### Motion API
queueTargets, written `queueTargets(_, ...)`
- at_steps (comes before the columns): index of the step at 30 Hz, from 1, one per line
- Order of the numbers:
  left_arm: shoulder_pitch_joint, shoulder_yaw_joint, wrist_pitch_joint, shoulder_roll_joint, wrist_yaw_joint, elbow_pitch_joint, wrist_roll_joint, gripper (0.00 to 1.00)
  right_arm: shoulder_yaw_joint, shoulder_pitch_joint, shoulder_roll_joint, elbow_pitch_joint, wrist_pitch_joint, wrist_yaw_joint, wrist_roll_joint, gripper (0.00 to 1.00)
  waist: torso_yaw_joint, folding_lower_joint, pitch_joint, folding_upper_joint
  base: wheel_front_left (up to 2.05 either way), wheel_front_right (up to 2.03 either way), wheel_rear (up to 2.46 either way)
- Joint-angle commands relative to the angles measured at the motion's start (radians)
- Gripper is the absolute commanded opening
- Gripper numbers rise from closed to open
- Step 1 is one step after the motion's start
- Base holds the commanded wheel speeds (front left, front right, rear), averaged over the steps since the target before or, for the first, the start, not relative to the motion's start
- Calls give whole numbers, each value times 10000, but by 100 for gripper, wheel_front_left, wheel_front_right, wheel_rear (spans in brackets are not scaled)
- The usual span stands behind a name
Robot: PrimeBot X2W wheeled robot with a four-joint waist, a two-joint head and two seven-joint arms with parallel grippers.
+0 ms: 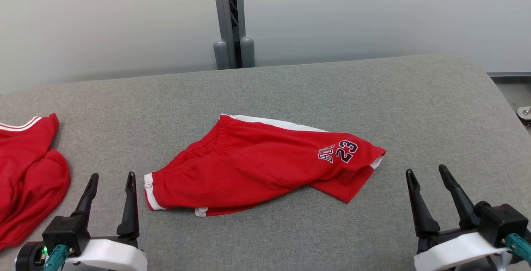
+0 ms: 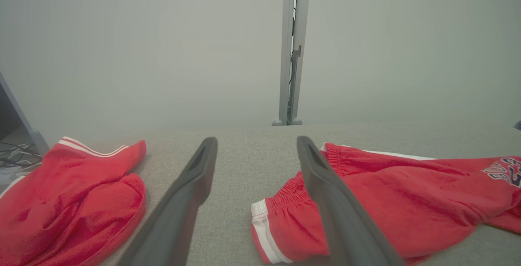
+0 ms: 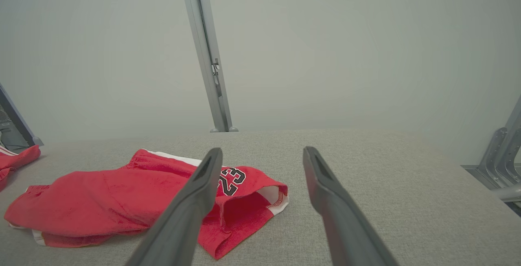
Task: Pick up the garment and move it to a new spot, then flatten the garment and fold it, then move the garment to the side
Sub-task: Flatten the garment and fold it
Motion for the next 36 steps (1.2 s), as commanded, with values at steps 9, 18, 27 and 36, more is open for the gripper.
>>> queueTargets(9, -44, -31, 43, 20, 135, 88, -54, 100, 24, 63, -6, -23, 28, 20, 6, 100, 21, 0, -49, 0, 0, 0, 0)
queueTargets(18, -670, -268, 196, -193, -54, 191, -141, 100, 29, -5, -3, -48, 71, 20, -5, 100, 43, 0, -43, 0, 0, 0, 0)
queueTargets(27, -3587, -1286, 1252, -739, -1261, 1799, -258, 100, 427, -469, -13, -42, 32, 20, 62, 100, -572, 0, 606, 0, 0, 0, 0)
queueTargets(36, -6034, -1624, 2397, -1126, -2472, 5159, -786, 100, 800, -1045, -7, 369, -336, 20, 290, 100, -1967, 0, 1700, 0, 0, 0, 0)
